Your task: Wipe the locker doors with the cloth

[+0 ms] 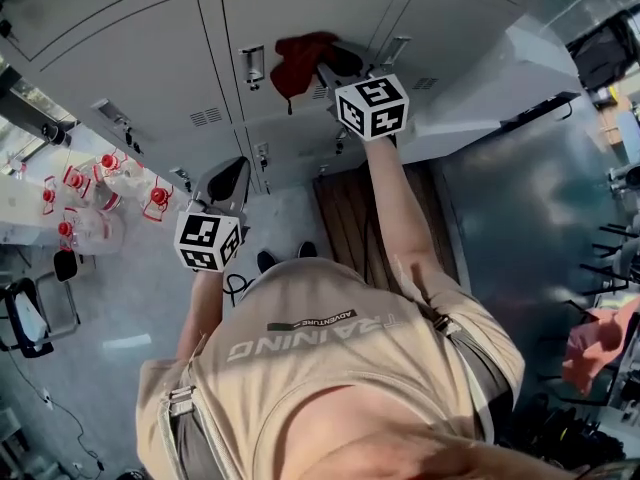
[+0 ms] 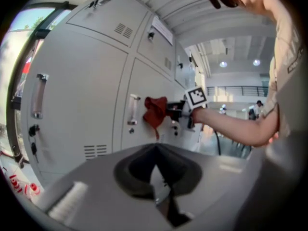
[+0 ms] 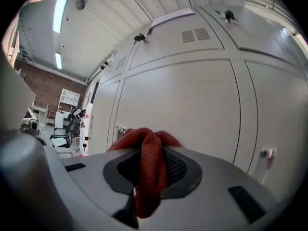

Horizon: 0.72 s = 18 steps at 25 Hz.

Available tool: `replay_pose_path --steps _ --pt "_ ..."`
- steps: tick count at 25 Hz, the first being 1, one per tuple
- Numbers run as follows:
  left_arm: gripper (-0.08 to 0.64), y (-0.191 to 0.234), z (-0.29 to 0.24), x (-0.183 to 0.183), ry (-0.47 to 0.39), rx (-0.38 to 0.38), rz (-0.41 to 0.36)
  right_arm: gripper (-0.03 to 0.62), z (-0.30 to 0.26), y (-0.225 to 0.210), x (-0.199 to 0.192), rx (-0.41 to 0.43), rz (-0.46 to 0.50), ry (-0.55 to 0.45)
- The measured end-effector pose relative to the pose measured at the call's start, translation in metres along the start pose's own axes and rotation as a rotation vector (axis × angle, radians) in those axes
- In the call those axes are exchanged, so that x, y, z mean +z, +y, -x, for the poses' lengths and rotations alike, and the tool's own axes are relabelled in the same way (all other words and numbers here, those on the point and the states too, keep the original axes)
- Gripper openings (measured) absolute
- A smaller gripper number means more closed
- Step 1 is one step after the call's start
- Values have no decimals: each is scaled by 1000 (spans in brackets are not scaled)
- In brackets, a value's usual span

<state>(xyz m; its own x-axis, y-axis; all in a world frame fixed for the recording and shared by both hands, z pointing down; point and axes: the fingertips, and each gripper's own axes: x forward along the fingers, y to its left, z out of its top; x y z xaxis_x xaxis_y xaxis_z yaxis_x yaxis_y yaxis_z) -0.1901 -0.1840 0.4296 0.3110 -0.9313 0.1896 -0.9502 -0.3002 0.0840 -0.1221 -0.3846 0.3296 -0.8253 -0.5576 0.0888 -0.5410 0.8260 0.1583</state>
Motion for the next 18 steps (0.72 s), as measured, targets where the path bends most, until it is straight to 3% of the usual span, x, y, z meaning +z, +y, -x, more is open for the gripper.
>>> replay_pose_path --steps 5,15,18 --pt "5 2 -10 -6 16 -16 8 64 -6 3 -77 7 -105 93" --pt "5 -1 -21 -19 62 -39 -8 64 -19 20 -246 0 -205 471" --pt "5 0 -20 -22 78 -40 -17 64 -16 23 -280 -16 -266 531"
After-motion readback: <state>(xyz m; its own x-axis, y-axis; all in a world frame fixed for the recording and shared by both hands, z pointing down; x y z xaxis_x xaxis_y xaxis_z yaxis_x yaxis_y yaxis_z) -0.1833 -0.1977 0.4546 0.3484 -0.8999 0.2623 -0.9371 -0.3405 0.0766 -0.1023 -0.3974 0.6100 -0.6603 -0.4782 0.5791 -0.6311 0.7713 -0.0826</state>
